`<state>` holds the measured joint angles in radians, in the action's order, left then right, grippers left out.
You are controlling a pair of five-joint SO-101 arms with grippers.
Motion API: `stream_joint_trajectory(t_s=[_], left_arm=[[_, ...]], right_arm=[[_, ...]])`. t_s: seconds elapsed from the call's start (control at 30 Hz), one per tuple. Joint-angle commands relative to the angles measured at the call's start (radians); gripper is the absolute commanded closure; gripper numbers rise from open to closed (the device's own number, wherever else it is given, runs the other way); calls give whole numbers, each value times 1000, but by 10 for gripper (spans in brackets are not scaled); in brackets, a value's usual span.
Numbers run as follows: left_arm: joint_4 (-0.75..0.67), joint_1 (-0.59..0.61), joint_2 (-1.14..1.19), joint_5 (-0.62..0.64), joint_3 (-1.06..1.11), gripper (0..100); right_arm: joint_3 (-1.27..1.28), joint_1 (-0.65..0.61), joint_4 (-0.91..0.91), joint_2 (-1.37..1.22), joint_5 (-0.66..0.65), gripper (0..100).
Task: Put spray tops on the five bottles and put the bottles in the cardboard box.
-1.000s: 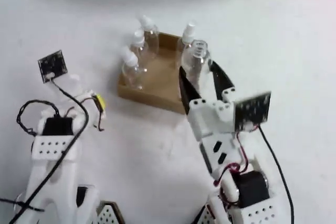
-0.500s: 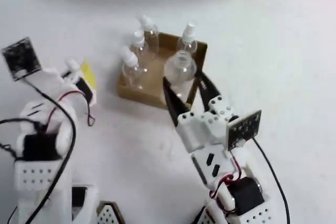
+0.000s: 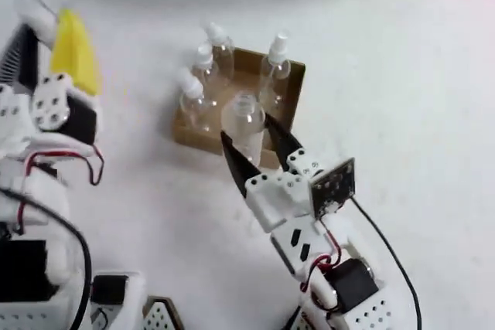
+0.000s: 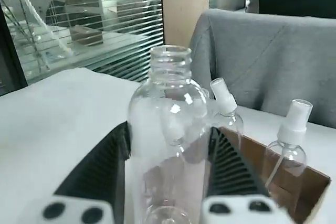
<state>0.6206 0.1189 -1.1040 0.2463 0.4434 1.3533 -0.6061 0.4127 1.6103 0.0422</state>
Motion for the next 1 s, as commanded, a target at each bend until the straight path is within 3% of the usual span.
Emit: stream_joint_trajectory(t_s=[0.0,0.4,0.67,0.97], left_arm=[[-49,-88,102,-8,-193,978],[210,-383,412,-6,-652,978],[226,-444,456,-8,-623,979],[339,-453,449,-8,-609,979]], right_arm=[[12,-44,-25,12,9,982],[48,-111,-18,12,8,982],[55,-105,-16,13,6,982],[58,-102,-15,13,3,982]])
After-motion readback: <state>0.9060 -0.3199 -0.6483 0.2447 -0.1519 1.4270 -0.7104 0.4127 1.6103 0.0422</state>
